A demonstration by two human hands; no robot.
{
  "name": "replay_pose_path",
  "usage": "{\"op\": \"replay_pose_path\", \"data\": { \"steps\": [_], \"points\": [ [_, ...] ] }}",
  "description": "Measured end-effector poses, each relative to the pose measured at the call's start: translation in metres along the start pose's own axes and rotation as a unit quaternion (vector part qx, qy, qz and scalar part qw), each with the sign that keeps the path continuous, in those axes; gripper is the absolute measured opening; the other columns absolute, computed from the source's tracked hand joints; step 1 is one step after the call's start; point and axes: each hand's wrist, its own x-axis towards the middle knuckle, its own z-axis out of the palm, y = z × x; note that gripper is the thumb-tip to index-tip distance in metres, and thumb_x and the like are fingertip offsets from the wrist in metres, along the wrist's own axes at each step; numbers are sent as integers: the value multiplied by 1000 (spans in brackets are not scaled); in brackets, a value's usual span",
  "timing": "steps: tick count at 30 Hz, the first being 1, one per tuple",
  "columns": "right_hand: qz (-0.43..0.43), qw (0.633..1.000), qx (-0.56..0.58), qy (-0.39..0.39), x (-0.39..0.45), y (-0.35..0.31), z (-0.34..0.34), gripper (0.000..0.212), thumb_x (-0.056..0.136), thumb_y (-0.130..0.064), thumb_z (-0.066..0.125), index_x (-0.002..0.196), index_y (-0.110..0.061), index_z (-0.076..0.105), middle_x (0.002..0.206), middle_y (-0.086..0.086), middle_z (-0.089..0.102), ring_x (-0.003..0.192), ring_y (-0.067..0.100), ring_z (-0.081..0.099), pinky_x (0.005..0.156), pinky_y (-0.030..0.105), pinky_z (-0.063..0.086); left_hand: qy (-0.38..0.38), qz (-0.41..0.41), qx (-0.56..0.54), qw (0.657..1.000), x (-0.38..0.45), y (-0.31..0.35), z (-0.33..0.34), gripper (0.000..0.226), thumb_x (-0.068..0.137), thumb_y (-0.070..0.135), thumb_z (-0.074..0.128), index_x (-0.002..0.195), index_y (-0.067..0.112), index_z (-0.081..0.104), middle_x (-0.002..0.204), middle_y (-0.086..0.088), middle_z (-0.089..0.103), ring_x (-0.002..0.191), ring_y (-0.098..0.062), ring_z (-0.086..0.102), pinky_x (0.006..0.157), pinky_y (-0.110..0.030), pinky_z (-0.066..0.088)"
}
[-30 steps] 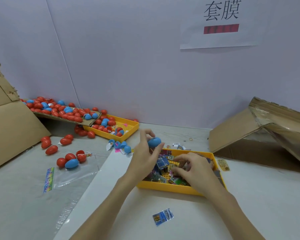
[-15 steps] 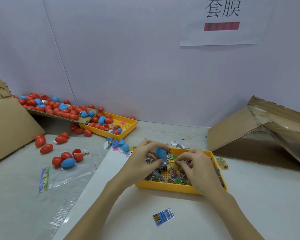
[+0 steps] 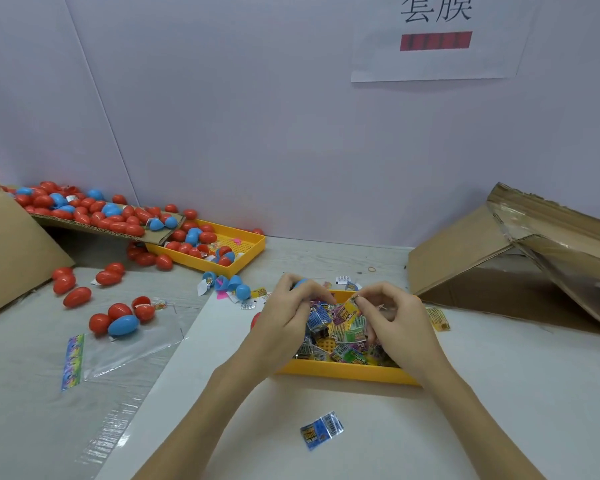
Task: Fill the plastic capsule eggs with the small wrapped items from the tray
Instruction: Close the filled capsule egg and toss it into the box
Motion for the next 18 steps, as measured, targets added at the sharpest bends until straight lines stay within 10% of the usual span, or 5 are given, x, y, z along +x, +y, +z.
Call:
{"op": "replay_pose_path", "data": {
  "steps": [6,13,18],
  "points": [
    [-35,998,7,-41,-1,-2,0,7,99,-20,67,96,-25,71,73,-2,70,44,18,59,51,34,53,28,-35,19,999,-3,1,16,25,93,54,60,101,30,63,105,6,43,103,2,50,79,-12,49],
    [-38,999,-16,-31,-2,-2,4,11,95,-34,68,101,-29,76,102,-14,67,77,7,72,66,18,53,17,-37,33,999,-2,3,16,14,96,38,65,95,26,70,96,1,50,91,-6,52,72,-7,41],
    [-17,999,27,-35,-2,-7,1,27,100,-42,54,101,-27,76,81,-3,73,72,14,69,69,28,55,53,-57,3,997,-2,6,15,11,96,34,66,93,25,70,97,-1,56,93,-9,56,75,-13,45]
  ]
}}
